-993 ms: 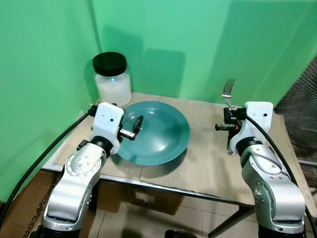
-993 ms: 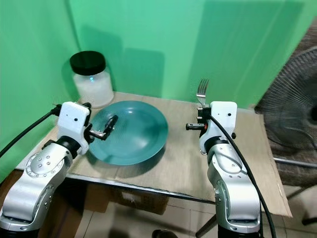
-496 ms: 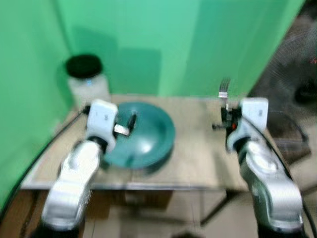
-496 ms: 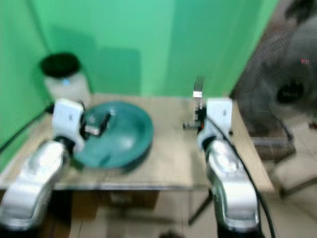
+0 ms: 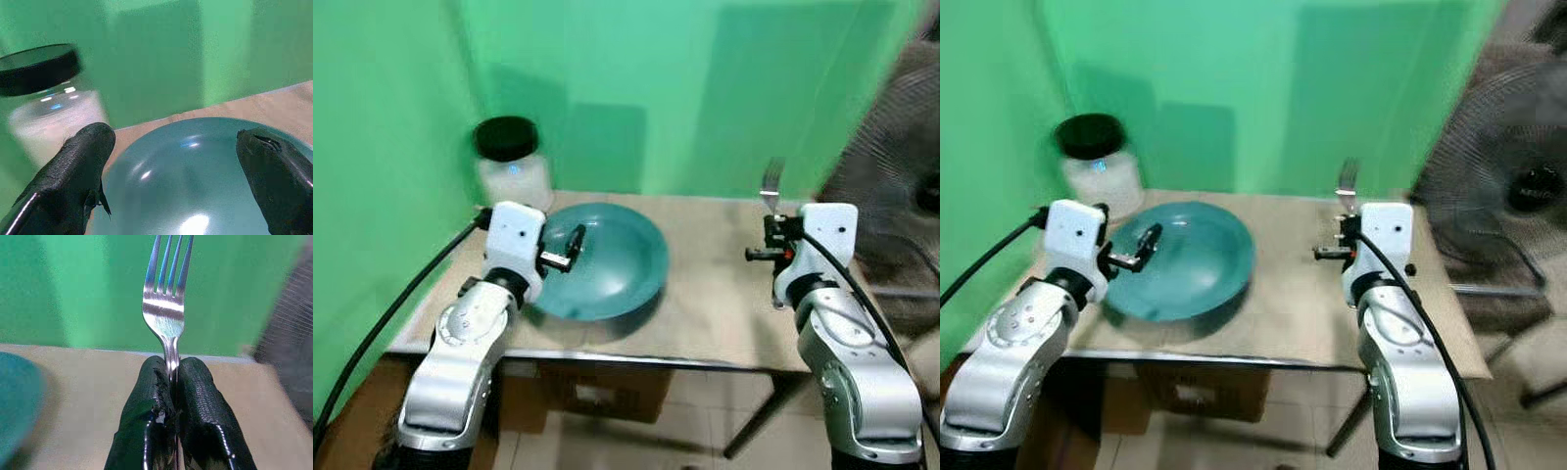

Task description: Setting the table

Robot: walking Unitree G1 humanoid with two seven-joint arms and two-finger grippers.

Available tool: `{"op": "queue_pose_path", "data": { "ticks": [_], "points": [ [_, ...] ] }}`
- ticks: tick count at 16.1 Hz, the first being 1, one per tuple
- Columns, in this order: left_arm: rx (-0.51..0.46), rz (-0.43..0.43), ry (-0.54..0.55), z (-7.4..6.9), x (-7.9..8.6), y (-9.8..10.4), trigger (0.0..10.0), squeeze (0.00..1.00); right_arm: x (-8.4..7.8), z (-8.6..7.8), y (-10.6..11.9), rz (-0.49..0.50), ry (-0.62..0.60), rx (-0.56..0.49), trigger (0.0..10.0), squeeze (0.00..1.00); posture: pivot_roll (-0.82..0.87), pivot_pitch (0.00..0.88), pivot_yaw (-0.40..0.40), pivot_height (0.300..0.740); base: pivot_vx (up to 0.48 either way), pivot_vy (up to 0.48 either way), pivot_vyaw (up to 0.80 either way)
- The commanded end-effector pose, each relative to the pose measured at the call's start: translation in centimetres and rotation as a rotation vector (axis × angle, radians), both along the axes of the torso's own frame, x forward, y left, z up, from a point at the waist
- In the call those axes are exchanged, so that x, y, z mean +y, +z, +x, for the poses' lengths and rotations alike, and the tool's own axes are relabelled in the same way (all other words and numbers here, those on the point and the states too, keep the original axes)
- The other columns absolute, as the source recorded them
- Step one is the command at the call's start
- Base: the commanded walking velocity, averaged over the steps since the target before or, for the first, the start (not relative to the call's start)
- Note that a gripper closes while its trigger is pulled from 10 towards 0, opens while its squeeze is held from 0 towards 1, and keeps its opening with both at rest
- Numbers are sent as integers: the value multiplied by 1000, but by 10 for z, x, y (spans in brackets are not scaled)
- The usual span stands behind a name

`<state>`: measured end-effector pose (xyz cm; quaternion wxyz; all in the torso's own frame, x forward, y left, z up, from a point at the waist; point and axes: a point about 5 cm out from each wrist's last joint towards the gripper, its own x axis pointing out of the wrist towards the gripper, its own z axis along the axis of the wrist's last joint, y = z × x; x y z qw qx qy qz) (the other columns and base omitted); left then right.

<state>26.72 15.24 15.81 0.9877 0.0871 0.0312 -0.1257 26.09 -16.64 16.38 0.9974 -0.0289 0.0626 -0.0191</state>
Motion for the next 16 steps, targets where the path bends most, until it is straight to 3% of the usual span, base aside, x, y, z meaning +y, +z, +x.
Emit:
{"op": "queue_pose_path", "data": {
  "ticks": [1, 7, 10, 16],
  "points": [
    [-7, -13, -14, 2, -2, 3, 10000, 0, -4, 0, 5, -6, -23, -21, 10000, 0, 53, 0, 3, 740, 0, 0, 0],
    [-16, -6, 15, 5, -1, 3, 10000, 0, -4, 0, 4, -19, -31, -14, 10000, 0, 63, 0, -9, 740, 0, 0, 0],
    [-36, -4, 24, 3, 1, 8, 10000, 0, -2, 3, 6, -20, -14, -14, 10000, 0, 82, 0, -25, 740, 0, 0, -800],
    [-40, 6, 52, 5, 3, 7, 10000, 0, 7, 7, 2, -49, 43, 4, 10000, 0, 84, 0, -24, 740, 0, 111, 0]
  ]
}}
